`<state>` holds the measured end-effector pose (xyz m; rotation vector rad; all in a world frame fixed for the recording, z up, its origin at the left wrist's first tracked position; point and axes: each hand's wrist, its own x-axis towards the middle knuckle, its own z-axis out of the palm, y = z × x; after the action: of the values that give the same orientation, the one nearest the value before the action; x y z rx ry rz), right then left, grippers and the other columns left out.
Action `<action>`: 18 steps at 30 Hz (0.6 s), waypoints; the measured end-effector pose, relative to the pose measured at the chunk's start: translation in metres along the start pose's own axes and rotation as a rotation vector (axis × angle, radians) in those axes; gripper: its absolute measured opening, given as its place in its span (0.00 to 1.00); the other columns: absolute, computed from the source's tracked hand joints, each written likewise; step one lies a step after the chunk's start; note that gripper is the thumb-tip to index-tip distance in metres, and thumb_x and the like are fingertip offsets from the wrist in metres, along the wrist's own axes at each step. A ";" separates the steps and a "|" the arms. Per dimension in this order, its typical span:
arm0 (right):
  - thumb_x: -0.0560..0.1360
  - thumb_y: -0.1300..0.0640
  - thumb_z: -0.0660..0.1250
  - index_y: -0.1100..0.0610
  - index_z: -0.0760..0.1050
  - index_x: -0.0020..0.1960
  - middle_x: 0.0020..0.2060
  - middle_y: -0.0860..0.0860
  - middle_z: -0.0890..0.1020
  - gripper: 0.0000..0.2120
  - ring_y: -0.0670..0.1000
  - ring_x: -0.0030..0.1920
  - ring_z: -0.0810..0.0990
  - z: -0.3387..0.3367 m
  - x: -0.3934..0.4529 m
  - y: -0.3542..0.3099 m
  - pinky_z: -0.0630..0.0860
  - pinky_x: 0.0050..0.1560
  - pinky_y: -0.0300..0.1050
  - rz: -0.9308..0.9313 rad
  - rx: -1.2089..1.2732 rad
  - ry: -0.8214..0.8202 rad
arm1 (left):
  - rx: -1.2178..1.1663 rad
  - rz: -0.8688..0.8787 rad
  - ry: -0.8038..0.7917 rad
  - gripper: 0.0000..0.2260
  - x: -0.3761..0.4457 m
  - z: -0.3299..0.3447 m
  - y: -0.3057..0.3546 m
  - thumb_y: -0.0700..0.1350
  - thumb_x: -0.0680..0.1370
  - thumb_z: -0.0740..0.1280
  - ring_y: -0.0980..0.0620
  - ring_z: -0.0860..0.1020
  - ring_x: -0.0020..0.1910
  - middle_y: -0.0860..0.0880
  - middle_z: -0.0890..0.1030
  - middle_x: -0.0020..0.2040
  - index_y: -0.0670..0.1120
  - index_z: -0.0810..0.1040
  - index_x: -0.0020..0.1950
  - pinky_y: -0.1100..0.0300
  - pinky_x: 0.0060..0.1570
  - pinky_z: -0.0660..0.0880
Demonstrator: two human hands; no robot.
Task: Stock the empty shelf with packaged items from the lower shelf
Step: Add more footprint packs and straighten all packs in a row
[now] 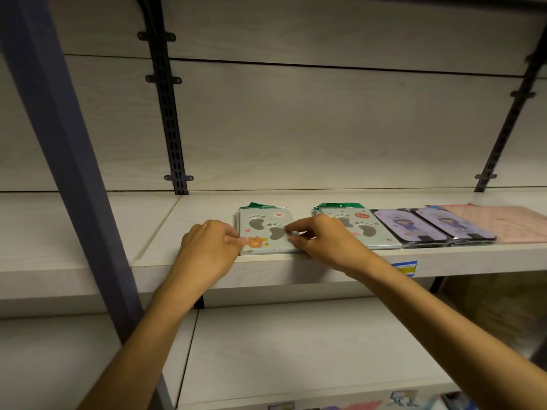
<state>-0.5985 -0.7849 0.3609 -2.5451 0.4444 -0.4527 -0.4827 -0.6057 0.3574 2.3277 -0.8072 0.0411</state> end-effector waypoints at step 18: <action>0.77 0.64 0.62 0.57 0.79 0.64 0.60 0.55 0.83 0.17 0.59 0.60 0.80 -0.074 -0.012 0.068 0.76 0.60 0.53 0.098 -0.370 0.172 | -0.204 0.320 -0.072 0.14 0.002 0.030 0.089 0.54 0.77 0.69 0.56 0.79 0.57 0.54 0.82 0.59 0.56 0.80 0.63 0.55 0.62 0.75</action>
<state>-0.6534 -0.8674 0.3816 -2.8303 0.7755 -0.6033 -0.5360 -0.6770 0.3860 2.0014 -1.1578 0.0125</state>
